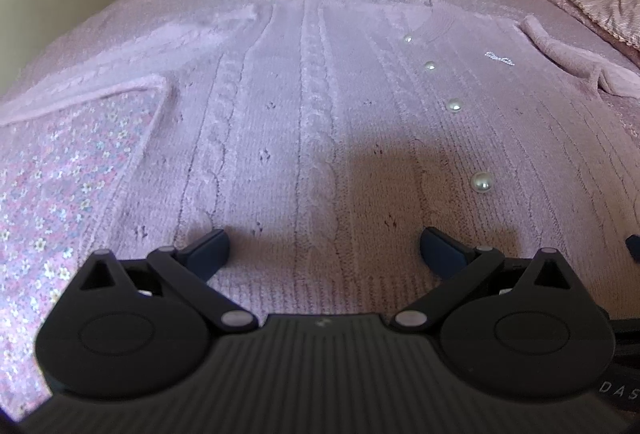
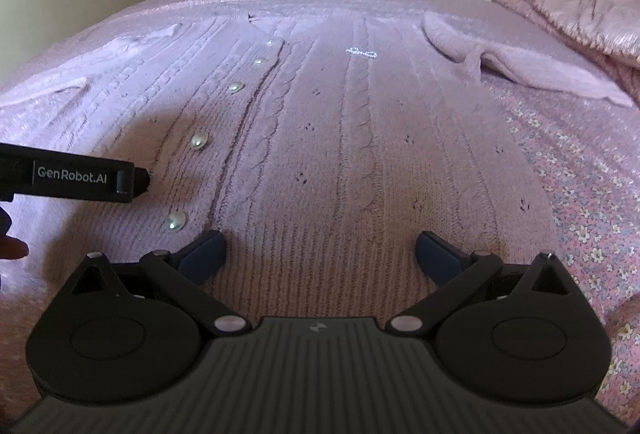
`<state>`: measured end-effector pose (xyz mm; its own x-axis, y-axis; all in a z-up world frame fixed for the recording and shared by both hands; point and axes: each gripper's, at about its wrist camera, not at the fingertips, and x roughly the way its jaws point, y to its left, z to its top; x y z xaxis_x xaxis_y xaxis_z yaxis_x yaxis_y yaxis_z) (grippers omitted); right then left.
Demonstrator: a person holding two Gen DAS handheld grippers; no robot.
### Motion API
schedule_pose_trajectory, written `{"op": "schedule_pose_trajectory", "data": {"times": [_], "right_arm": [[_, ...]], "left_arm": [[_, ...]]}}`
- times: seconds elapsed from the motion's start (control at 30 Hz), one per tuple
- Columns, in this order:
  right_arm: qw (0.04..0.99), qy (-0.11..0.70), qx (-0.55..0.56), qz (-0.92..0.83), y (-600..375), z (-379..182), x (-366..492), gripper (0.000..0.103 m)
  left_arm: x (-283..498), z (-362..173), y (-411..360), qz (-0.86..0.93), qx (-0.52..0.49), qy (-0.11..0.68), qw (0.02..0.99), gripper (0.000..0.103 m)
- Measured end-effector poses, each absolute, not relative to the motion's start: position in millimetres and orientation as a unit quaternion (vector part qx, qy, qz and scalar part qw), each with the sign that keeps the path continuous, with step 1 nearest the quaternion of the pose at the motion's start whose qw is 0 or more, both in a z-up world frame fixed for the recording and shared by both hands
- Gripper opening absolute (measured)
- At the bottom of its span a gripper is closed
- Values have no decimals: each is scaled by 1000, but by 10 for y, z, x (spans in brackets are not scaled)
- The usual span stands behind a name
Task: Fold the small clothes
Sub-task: 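Reach the right tool to the cardigan sleeve cuff and close on it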
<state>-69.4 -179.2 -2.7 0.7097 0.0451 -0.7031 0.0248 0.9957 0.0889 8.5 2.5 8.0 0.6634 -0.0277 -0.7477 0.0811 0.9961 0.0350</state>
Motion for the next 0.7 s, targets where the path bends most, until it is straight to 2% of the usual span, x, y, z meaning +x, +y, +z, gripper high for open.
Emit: {"op": "schedule_pose_trajectory", "data": {"times": [0.13, 0.4, 0.7], "right_arm": [[920, 382, 82, 38, -1921, 62, -651, 103], [914, 370, 146, 86, -2265, 276, -482, 103], [913, 332, 232, 47, -3130, 353, -97, 103]], "left_arm": [[186, 166, 15, -24, 27, 440, 897, 103], [262, 319, 12, -26, 29, 436, 899, 103], [356, 477, 62, -14, 13, 431, 902, 103]]}}
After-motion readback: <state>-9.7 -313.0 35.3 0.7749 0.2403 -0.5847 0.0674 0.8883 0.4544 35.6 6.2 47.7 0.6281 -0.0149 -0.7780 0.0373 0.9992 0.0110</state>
